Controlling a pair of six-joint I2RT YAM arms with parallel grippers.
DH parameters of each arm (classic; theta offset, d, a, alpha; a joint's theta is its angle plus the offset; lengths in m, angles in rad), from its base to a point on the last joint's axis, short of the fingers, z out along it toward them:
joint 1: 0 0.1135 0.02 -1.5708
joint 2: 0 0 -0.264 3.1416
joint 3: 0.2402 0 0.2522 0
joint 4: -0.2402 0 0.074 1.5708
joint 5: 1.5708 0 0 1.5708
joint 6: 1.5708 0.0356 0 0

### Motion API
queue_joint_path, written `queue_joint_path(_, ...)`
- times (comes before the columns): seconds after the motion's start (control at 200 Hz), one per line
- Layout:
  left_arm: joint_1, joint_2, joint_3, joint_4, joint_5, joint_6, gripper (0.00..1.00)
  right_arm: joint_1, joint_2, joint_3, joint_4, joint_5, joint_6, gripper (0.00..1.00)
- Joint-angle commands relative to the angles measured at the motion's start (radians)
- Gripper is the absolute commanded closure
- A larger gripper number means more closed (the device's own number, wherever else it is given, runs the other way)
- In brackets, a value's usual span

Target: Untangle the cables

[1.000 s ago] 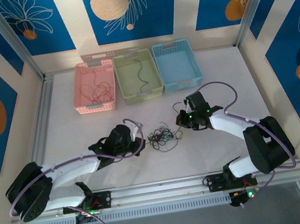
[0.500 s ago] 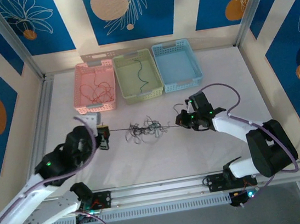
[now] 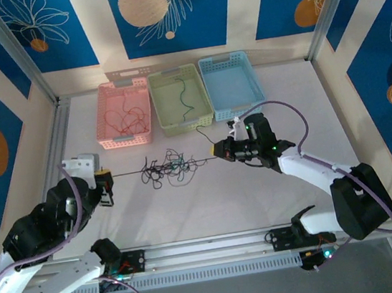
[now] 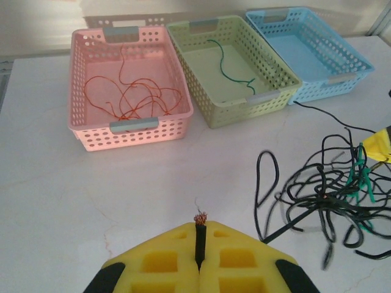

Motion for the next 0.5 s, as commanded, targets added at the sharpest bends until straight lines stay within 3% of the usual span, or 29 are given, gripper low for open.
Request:
queue_joint_path(0.0,0.033,-0.068,0.011,-0.036,-0.244,0.04,1.0,-0.1,0.043,-0.066,-0.206,0.295,-0.046,1.0)
queue_joint_path(0.31,0.033,0.15,-0.3,0.334,0.173,-0.057,1.0,-0.105,0.025,-0.077,-0.189,0.279,-0.054,0.98)
queue_joint_path(0.38,0.033,0.209,-0.365,0.428,0.245,-0.081,1.0,-0.111,0.016,-0.082,-0.185,0.272,-0.054,0.84)
queue_joint_path(0.45,0.035,0.256,-0.412,0.494,0.27,-0.095,1.0,-0.116,0.013,-0.084,-0.189,0.27,-0.052,0.58)
queue_joint_path(0.495,0.038,0.285,-0.43,0.522,0.279,-0.099,1.0,-0.12,0.008,-0.085,-0.192,0.269,-0.052,0.48)
